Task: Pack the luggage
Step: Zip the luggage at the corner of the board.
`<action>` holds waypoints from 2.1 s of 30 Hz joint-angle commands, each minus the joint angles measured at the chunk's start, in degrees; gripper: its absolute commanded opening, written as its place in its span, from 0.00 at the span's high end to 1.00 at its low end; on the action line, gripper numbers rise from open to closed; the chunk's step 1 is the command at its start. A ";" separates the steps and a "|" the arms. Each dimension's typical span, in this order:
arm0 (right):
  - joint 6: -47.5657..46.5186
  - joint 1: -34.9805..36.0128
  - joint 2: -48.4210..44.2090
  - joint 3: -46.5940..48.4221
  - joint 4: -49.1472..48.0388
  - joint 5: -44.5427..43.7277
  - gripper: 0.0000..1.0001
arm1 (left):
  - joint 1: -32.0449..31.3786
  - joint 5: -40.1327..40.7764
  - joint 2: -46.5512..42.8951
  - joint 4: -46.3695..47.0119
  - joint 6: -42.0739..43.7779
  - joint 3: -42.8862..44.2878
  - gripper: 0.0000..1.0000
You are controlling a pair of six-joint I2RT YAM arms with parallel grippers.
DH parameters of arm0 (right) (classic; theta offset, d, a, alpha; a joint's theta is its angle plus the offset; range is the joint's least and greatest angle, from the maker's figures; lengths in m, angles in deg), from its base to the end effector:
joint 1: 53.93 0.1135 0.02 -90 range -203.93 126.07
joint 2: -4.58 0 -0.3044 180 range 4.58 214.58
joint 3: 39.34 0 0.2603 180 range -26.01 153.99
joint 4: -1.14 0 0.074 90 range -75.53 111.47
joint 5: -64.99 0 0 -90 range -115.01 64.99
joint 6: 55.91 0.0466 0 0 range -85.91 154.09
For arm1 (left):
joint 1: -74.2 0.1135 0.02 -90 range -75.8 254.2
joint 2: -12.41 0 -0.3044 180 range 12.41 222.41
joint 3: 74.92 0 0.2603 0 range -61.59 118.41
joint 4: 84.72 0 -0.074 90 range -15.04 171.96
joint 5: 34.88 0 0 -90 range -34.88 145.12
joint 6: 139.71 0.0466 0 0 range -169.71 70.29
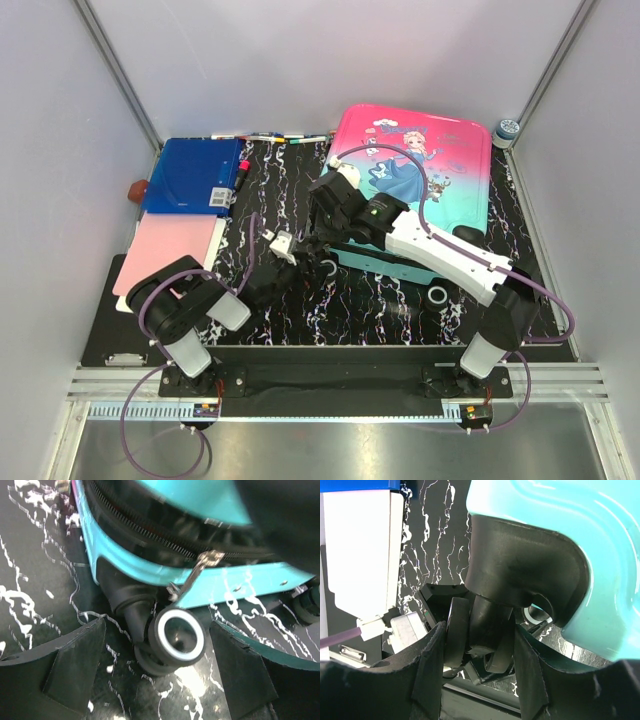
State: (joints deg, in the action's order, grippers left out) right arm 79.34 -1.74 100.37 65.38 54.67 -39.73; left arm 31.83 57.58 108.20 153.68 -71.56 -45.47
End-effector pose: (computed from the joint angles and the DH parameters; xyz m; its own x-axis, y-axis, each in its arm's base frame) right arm 0.2501 0.3029 0.3731 -0.7669 0.1321 -0.6280 -0.1542 0.9120 0.3801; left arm 0.2042 -0.1836 0.1613 -0.3336 -0.1990 -0.9215 0.5578 0.7463 -0.3631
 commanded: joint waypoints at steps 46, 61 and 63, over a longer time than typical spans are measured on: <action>-0.08 0.11 -9.91 -4.12 -21.49 7.08 1.00 | -1.75 13.09 2.74 23.20 4.53 8.32 1.00; 0.01 0.11 -16.51 -10.01 -20.08 0.75 1.00 | -0.44 20.92 -2.27 21.26 1.72 4.89 1.00; 0.01 0.11 -17.12 -10.36 -19.82 0.22 1.00 | -0.26 20.92 -2.45 21.70 0.93 4.71 1.00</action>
State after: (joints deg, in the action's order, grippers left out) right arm 82.58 -3.12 92.58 52.66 41.36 -39.12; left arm 28.55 66.54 108.41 153.42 -69.68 -40.56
